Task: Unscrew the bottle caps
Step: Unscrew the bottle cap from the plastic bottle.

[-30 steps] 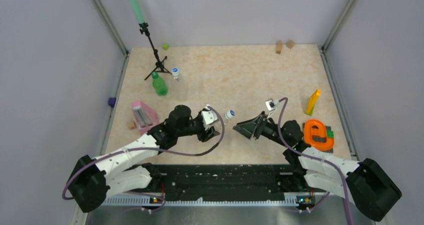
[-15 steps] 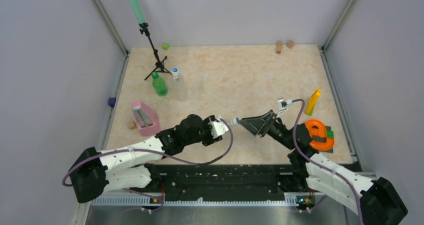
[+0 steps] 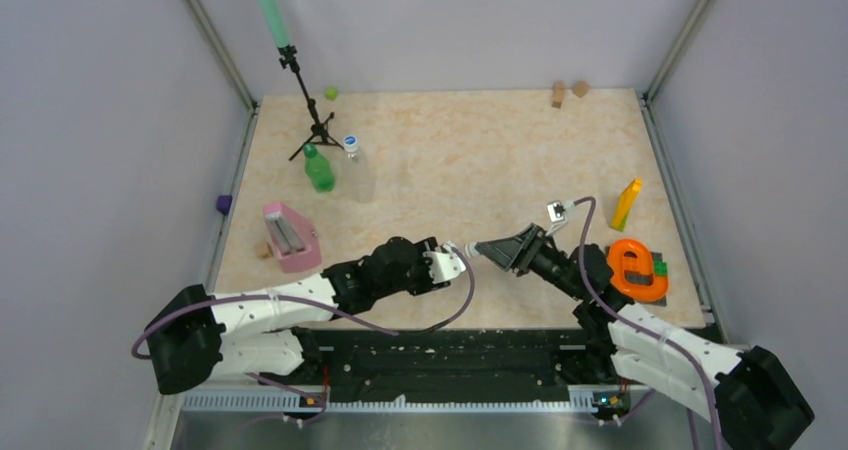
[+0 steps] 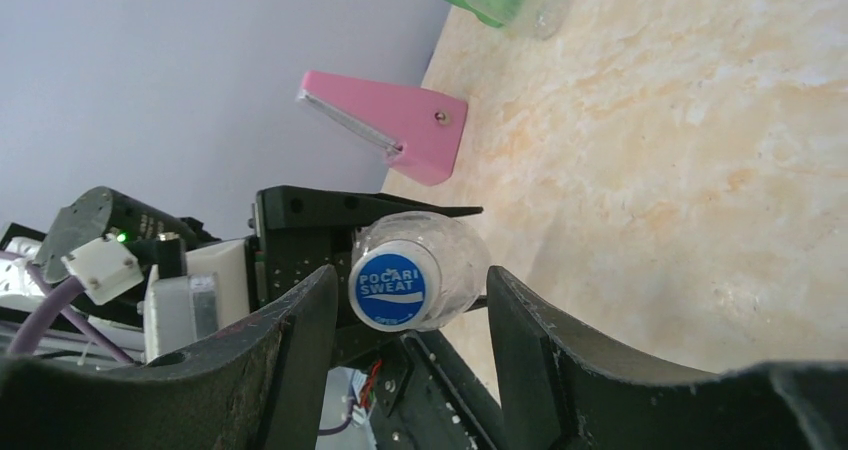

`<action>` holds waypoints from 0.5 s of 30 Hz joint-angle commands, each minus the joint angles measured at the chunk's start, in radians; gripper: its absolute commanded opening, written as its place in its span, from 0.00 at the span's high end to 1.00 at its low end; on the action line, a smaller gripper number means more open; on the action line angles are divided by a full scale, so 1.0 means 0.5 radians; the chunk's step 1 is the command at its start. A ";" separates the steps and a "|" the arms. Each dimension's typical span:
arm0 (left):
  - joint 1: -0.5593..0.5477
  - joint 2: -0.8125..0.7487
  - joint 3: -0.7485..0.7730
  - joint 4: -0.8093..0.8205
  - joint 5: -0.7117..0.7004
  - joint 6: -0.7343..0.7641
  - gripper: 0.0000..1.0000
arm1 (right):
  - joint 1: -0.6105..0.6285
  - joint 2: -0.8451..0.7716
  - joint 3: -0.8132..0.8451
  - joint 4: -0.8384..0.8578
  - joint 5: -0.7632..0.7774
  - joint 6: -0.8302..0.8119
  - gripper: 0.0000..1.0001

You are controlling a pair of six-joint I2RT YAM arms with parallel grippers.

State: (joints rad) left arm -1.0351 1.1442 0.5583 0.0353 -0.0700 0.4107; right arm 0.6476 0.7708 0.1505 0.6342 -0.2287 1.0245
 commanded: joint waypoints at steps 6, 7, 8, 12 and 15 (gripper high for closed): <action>-0.012 0.022 -0.003 0.135 -0.019 0.016 1.00 | 0.006 0.229 0.035 0.317 -0.139 0.088 0.44; -0.011 0.026 0.001 0.131 -0.015 0.008 1.00 | 0.006 0.258 0.036 0.341 -0.151 0.093 0.45; -0.010 0.027 0.007 0.125 -0.007 0.006 1.00 | 0.006 0.276 0.041 0.350 -0.158 0.094 0.47; -0.013 0.017 0.028 0.094 0.000 -0.017 1.00 | 0.006 0.324 0.051 0.333 -0.174 0.067 0.61; -0.012 0.014 0.062 0.022 0.017 -0.081 1.00 | 0.006 0.303 0.043 0.300 -0.150 0.025 0.83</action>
State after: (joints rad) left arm -1.0359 1.1568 0.5571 0.0284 -0.0727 0.4141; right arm 0.6476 0.9253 0.1509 0.7624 -0.3035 1.0595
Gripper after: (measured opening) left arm 0.552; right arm 0.311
